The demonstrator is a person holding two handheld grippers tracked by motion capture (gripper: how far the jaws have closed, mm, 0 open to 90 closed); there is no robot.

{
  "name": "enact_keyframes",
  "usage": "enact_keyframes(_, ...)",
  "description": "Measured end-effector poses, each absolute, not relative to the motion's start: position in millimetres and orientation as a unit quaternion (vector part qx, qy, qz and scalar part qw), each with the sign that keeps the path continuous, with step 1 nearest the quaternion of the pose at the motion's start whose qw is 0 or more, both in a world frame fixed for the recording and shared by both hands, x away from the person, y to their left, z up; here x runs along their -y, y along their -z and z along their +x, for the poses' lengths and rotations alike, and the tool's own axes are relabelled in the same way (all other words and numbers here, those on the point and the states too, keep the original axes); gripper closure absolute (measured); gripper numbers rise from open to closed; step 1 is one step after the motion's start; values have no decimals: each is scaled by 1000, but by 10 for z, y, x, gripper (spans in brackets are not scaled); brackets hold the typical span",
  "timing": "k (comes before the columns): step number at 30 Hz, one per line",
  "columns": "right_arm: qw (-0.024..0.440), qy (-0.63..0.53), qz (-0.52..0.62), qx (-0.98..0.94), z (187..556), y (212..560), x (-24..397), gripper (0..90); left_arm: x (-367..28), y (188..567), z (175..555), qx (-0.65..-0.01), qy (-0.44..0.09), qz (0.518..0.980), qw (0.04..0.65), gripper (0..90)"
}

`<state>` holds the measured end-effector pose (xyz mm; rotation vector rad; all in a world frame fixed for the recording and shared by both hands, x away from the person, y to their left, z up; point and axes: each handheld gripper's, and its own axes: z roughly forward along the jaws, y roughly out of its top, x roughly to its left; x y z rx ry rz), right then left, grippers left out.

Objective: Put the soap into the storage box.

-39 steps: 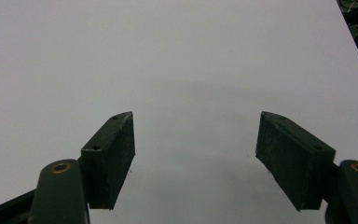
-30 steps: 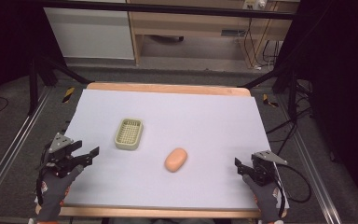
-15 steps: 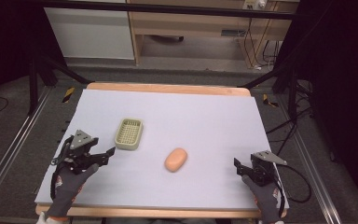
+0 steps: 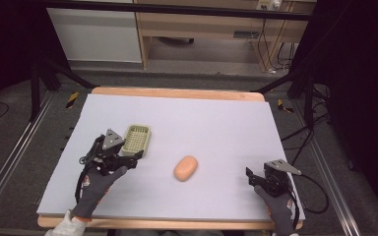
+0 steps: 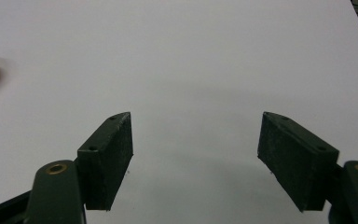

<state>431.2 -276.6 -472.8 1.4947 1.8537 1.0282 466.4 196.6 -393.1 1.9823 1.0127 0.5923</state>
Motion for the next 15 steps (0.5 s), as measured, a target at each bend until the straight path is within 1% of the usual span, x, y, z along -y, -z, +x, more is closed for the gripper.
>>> enact_keyframes(15,264,-383,554,-691,4317,4737,2753,261,-1606,3940,4700,-374,-218,803,410,234)
